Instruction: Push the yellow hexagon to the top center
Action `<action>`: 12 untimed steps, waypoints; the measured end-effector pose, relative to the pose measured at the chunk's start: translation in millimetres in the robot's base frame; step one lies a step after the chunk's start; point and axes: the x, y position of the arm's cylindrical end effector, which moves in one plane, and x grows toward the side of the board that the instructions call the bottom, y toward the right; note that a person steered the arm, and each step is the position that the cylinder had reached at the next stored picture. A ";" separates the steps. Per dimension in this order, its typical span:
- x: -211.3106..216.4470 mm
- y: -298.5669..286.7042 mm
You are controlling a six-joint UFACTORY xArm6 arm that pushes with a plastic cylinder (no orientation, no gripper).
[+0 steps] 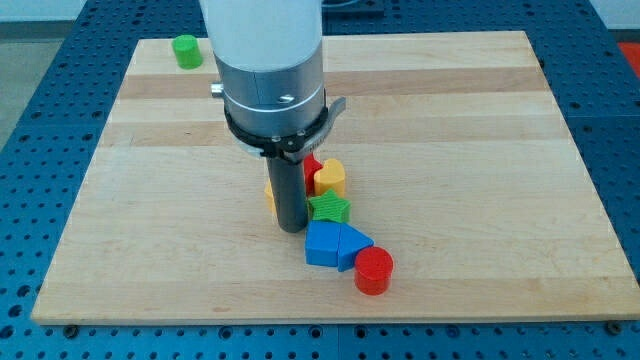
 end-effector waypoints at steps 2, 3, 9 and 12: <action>-22.0 -29.8; -22.3 -59.6; -50.1 -27.4; -90.5 -21.2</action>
